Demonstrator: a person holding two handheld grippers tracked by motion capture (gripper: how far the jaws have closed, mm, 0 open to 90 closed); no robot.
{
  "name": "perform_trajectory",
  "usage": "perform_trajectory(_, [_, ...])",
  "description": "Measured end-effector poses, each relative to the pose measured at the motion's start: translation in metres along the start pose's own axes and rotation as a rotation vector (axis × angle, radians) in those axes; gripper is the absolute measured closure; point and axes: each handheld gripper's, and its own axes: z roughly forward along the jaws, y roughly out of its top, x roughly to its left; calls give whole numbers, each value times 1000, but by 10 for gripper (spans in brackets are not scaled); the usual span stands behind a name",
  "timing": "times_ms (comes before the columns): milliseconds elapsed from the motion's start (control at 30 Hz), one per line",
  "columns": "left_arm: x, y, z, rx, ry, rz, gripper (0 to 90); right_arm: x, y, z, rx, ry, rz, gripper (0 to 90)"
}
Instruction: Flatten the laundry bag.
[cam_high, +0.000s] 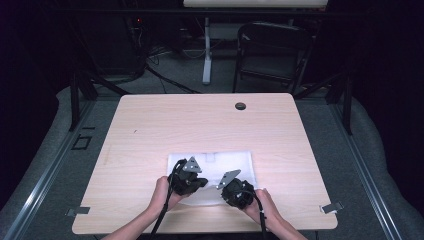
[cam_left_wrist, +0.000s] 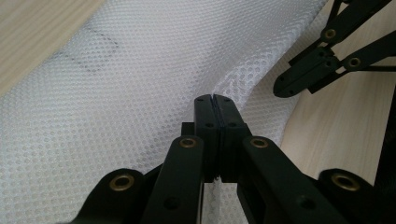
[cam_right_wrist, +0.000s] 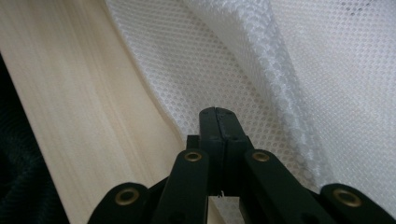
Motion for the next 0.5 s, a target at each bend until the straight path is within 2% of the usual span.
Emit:
perform_trajectory(200, [3,1,-2,0,11,-6,897,-4,-2,11,23,-5,15,900])
perform_trajectory(267, [2,1,-3,1,16,-5,897,-3,-2,14,57,-11,3,900])
perform_trajectory(333, [2,2,-4,-2,17,-7,897,-2,-3,15,59,-17,-5,900])
perform_trajectory(467, [4,3,-7,-4,20,-8,897,-3,-3,15,57,-7,8,900])
perform_trajectory(500, [5,3,-6,-10,18,-19,898,-3,-4,16,51,1,14,900])
